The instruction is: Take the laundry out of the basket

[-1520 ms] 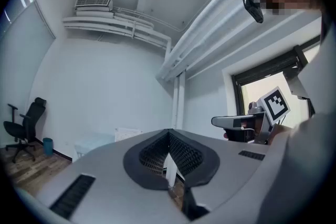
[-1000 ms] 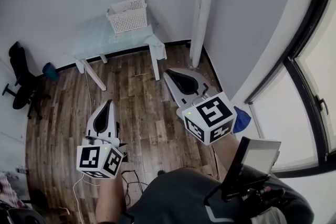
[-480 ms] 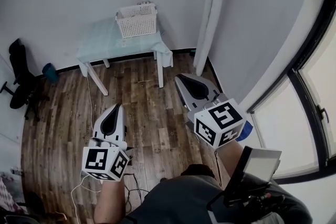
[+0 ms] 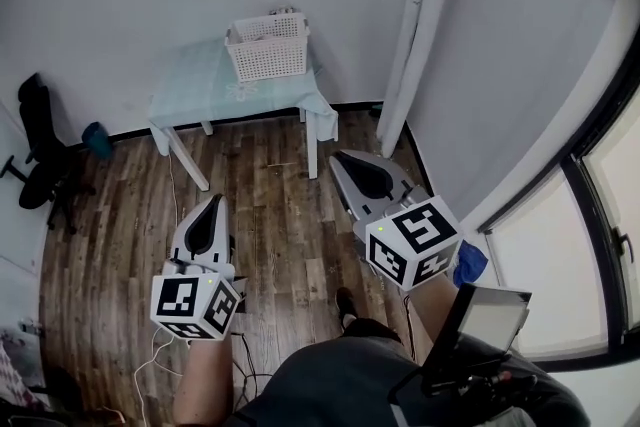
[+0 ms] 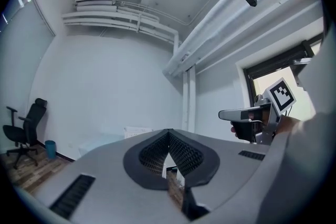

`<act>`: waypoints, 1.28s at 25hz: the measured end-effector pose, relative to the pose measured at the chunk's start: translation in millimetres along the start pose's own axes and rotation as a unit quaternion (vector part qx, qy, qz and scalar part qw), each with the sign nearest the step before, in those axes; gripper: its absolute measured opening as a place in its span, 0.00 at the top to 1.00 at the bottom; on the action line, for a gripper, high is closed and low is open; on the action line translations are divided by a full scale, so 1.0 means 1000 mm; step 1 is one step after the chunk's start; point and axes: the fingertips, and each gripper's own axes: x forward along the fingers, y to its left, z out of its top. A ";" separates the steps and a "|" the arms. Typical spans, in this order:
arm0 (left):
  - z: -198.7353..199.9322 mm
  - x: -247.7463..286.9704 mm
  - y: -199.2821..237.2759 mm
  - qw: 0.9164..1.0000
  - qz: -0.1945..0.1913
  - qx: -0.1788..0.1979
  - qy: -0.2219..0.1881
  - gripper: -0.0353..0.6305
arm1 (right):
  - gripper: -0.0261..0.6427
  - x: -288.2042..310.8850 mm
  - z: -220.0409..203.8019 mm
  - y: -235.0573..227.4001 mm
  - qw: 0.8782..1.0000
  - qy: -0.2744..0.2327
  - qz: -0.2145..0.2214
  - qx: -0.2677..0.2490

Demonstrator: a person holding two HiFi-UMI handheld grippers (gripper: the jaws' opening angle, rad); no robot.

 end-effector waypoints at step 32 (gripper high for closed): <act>-0.001 0.292 0.051 0.999 0.019 0.011 0.024 0.94 | 0.94 0.216 -0.009 -0.218 0.998 -0.007 0.057 0.002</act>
